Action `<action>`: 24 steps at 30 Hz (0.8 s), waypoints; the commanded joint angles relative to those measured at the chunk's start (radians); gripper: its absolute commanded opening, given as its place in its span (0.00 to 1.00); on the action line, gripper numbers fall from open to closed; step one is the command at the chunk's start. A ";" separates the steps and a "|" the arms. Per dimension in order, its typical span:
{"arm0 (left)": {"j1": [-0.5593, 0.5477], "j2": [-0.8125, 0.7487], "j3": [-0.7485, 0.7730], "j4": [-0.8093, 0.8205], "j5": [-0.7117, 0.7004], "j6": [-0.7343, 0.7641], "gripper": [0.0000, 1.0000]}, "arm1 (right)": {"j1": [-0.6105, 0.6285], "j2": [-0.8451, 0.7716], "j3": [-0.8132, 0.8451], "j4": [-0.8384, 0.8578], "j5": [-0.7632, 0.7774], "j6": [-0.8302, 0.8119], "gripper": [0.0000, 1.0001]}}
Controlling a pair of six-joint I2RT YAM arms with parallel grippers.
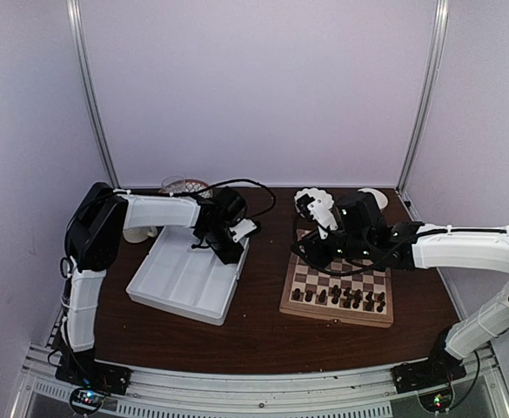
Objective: Set up the chess pieces on the board
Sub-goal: Pick up the pawn from the storage box.
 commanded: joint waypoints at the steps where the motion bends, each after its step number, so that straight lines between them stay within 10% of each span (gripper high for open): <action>1: -0.012 0.051 0.034 -0.042 0.117 0.026 0.25 | 0.006 0.006 0.021 0.011 -0.012 0.000 0.43; 24: -0.012 -0.213 -0.193 0.069 -0.074 -0.164 0.18 | 0.006 0.009 0.021 0.013 -0.027 0.003 0.44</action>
